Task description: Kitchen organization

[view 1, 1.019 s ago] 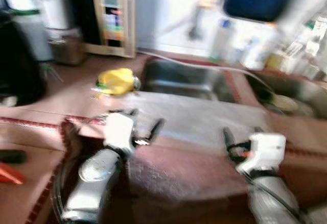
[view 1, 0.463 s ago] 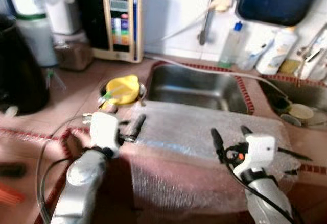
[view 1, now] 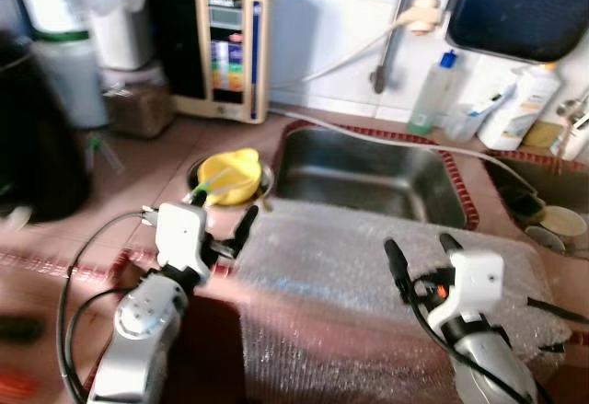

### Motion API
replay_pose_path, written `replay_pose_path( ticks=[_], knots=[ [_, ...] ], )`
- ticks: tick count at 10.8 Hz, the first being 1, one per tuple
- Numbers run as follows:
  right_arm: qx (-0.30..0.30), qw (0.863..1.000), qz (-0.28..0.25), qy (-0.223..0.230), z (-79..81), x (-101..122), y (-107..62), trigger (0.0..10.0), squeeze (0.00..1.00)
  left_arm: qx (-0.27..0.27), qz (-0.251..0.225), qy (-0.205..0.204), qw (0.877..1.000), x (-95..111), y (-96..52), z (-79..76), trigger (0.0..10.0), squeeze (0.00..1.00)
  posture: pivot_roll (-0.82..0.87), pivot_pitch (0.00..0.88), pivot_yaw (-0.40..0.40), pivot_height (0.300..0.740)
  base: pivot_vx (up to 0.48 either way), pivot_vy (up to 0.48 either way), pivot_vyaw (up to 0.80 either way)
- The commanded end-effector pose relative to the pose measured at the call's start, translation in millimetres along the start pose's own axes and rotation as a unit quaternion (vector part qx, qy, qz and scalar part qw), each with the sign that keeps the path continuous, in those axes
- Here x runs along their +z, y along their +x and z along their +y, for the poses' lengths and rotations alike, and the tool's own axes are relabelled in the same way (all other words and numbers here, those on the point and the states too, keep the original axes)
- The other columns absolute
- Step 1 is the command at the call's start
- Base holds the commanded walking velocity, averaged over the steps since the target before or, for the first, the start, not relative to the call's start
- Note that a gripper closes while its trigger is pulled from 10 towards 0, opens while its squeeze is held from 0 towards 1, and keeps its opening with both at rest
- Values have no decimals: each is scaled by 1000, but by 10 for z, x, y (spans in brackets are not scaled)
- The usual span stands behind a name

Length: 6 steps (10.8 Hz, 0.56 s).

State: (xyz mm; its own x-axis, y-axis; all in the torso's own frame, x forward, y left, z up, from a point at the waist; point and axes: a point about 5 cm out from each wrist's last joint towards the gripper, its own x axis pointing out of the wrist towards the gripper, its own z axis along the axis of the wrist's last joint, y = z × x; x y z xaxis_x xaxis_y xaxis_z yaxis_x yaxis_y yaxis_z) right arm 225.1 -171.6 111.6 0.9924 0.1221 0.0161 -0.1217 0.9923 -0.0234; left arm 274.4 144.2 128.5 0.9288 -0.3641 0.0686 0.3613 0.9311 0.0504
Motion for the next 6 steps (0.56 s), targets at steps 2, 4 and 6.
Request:
replay_pose_path(
  ticks=[2,4,6],
  knots=[
    [-8,1000,-7,-11,-18,53,-53,10000,0,10,7,35,999,22,-73,7,10000,0,84,0,-86,740,0,0,0],
    [0,1000,-13,-12,57,77,-53,10000,0,20,3,49,999,90,-79,30,10000,0,90,0,-81,740,0,0,0],
    [3,1000,-12,-14,53,77,-52,10000,0,15,10,38,999,58,-87,2,10000,0,88,0,-84,740,0,-169,0]
  ],
)
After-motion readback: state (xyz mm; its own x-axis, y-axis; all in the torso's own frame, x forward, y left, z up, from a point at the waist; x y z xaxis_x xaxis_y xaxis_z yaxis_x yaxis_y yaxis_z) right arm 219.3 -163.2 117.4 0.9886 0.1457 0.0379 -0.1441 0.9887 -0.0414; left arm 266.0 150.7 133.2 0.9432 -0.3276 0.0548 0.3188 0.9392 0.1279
